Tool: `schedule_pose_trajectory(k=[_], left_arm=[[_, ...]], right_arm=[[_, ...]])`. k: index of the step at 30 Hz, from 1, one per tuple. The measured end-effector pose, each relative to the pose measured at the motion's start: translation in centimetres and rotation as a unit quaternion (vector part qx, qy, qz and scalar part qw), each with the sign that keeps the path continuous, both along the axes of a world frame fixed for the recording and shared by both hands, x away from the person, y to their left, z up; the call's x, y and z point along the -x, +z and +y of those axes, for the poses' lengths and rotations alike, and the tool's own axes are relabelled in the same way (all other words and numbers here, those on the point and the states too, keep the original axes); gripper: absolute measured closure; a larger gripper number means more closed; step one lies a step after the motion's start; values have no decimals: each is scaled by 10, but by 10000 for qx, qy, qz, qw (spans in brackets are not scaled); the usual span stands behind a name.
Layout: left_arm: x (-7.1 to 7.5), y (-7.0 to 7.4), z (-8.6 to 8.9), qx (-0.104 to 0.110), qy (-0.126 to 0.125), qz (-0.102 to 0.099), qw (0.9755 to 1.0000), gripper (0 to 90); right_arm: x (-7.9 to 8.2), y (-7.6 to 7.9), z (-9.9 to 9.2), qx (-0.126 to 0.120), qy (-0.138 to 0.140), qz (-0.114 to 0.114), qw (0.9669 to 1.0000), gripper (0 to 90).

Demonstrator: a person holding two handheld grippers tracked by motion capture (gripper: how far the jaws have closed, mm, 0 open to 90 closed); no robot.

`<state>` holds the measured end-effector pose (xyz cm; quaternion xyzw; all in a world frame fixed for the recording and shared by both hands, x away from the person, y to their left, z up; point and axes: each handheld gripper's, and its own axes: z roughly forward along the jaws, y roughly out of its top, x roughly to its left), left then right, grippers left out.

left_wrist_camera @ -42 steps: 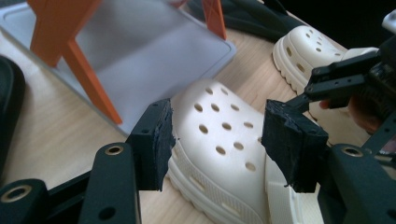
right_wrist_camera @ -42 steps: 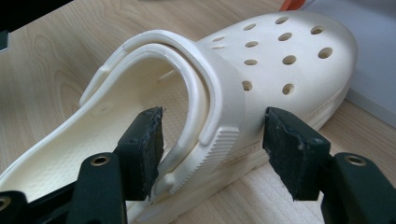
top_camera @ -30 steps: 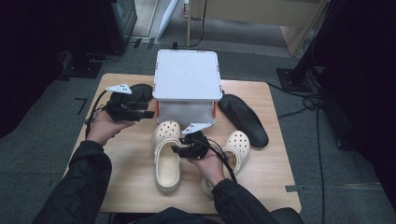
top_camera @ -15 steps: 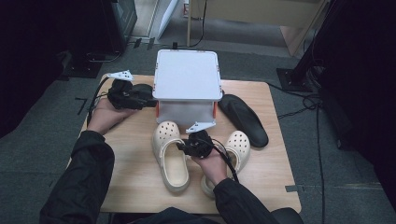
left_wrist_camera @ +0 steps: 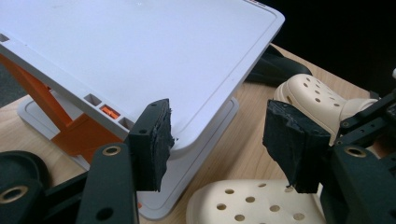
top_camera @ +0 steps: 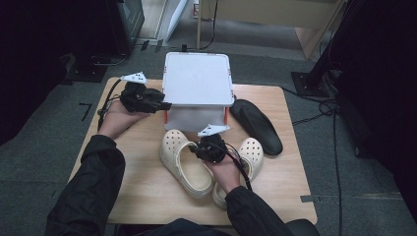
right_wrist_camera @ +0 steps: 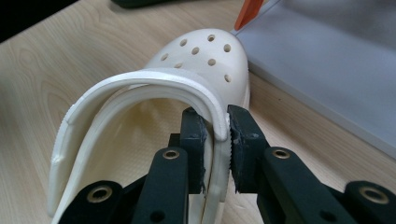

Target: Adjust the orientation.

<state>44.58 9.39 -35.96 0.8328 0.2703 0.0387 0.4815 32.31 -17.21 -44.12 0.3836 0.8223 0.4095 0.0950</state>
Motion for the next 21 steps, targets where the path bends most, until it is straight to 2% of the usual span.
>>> schedule_pose_trajectory(k=[6,9,12,17,21], left_arm=[[-4,-2,0,110,15,30,9999,429],[-4,-2,0,73,24,17,10000,431],[-4,-1,-1,65,47,23,10000,433],[-3,-1,0,46,30,18,10000,434],[-4,-2,0,81,25,37,10000,434]], right_arm=[[-5,9,-2,-61,-172,-151,9997,780],[-13,15,-4,-134,-353,-239,9990,780],[-24,19,-3,-92,-489,-320,9982,780],[-45,18,0,-4,-861,-474,9952,779],[-59,13,6,-11,-1144,-474,9923,777]])
